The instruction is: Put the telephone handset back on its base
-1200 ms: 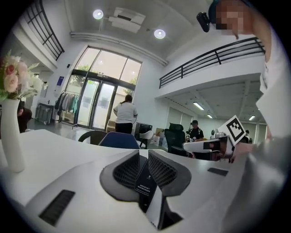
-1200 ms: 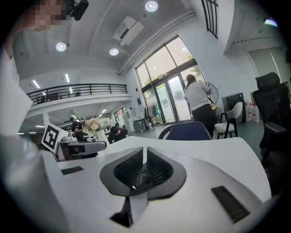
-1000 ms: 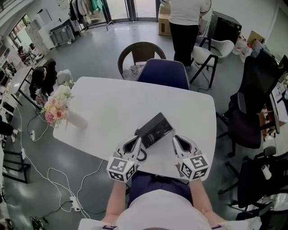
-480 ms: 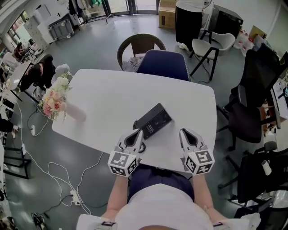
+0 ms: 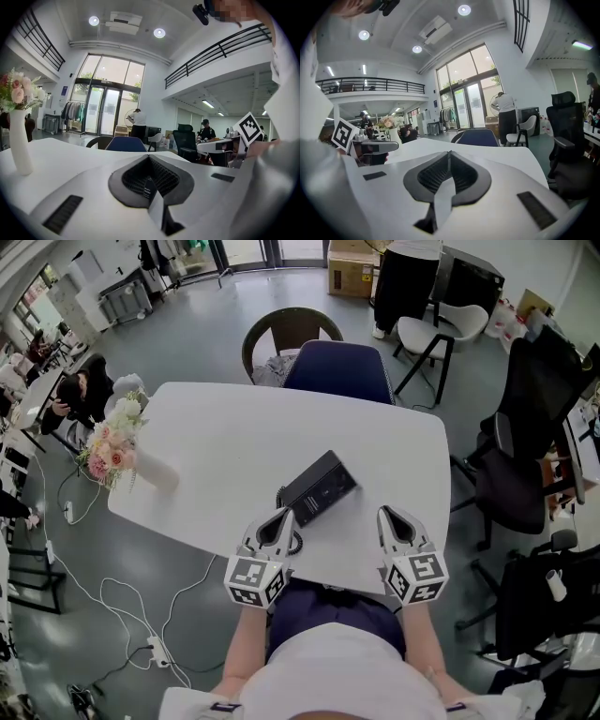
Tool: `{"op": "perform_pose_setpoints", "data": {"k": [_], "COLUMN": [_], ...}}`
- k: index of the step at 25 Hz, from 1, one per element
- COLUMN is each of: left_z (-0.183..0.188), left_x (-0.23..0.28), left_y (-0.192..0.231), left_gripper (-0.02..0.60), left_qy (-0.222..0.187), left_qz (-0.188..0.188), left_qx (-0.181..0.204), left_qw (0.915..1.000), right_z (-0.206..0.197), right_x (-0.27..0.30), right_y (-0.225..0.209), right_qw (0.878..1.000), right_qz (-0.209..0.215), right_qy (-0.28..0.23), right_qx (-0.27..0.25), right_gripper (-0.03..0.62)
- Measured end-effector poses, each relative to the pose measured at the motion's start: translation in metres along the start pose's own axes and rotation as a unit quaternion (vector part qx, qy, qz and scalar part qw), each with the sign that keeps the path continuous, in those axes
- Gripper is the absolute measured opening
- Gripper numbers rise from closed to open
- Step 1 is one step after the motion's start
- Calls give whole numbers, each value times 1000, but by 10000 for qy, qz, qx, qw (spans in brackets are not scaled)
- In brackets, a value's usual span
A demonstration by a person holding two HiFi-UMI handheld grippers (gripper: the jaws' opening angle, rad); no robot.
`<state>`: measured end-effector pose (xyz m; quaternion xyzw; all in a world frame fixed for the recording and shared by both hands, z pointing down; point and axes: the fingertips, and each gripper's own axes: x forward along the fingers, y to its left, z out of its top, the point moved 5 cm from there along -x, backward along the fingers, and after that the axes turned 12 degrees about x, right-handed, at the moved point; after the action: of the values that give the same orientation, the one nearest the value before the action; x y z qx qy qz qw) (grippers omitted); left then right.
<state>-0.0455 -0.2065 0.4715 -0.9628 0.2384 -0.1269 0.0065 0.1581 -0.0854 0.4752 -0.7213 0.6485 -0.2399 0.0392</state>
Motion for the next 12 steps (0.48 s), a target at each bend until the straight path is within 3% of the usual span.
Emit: {"op": "perform_pose_setpoints", "data": {"k": [12], "left_z": [-7], "left_x": [-4], "left_y": [-3], "left_gripper": [15], "left_qy": [60], "left_qz": [44], "left_qx": [-37], "left_qw": [10000], "right_z": [-7], "right_x": [-1], "right_y": [5], "right_qw": [9999], "right_qz": [68], "right_qy": [71], "right_qx": [44], "right_gripper": [43]}}
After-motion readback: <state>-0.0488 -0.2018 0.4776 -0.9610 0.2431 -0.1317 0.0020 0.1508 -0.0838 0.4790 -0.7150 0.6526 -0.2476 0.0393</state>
